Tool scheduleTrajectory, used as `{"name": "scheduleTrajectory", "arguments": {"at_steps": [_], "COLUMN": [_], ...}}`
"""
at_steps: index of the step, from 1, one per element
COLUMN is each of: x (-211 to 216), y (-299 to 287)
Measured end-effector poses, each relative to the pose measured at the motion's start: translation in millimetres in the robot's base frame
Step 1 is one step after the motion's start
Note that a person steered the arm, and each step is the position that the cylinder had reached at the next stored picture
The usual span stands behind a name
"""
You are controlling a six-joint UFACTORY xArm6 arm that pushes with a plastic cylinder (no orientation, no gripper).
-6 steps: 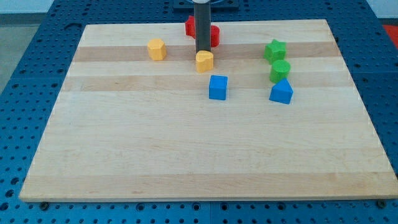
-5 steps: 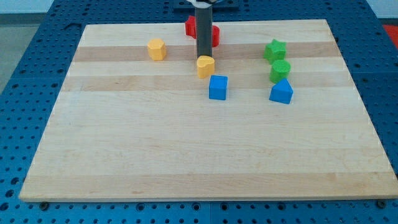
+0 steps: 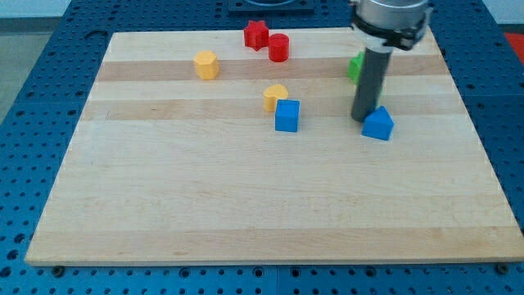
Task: Move the blue triangle right and down
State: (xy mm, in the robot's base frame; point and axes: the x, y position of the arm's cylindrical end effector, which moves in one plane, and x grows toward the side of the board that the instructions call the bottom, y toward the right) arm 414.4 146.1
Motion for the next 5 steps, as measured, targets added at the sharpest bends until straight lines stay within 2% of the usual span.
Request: {"name": "scheduleTrajectory", "arguments": {"at_steps": [3,4,5], "x": [36,55,59], "y": [87,98,79]}}
